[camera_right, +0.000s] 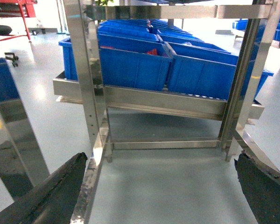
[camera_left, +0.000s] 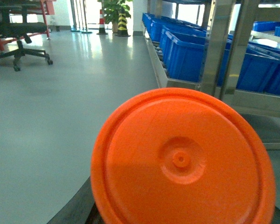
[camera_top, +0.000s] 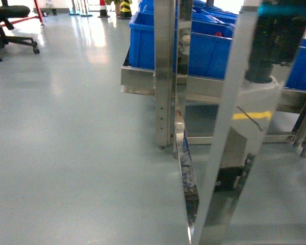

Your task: Pick capacitor and pack into box

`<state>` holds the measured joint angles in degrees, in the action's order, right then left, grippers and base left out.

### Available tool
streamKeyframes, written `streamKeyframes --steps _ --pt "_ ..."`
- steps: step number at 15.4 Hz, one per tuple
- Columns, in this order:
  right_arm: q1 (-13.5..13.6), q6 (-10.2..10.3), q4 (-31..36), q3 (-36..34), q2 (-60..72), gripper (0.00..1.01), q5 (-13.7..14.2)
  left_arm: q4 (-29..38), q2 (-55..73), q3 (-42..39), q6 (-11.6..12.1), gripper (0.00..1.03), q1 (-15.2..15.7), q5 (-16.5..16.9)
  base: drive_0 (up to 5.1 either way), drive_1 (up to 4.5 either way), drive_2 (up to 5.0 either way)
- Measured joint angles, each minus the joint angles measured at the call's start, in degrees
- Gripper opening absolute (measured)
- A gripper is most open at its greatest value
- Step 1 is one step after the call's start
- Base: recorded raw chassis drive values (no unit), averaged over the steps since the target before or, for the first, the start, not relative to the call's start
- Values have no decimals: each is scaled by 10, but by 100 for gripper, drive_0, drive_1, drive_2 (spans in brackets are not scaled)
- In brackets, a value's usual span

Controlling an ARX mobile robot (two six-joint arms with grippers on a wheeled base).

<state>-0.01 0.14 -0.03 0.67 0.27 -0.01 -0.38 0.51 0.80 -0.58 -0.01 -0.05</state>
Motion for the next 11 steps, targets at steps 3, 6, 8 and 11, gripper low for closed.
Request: streamKeyframes --steps 3,6,8,11 --pt "0 0 -3 0 0 98 0 0 0 0 0 44 0 0 -503 240 240" --pt "0 0 -2 0 0 98 0 2 0 0 0 44 0 0 -506 235 235" --pt "0 0 -3 0 0 98 0 -1 0 0 0 44 0 0 -501 240 240" --pt "0 0 -1 0 0 98 0 0 0 0 0 44 0 0 -499 242 242"
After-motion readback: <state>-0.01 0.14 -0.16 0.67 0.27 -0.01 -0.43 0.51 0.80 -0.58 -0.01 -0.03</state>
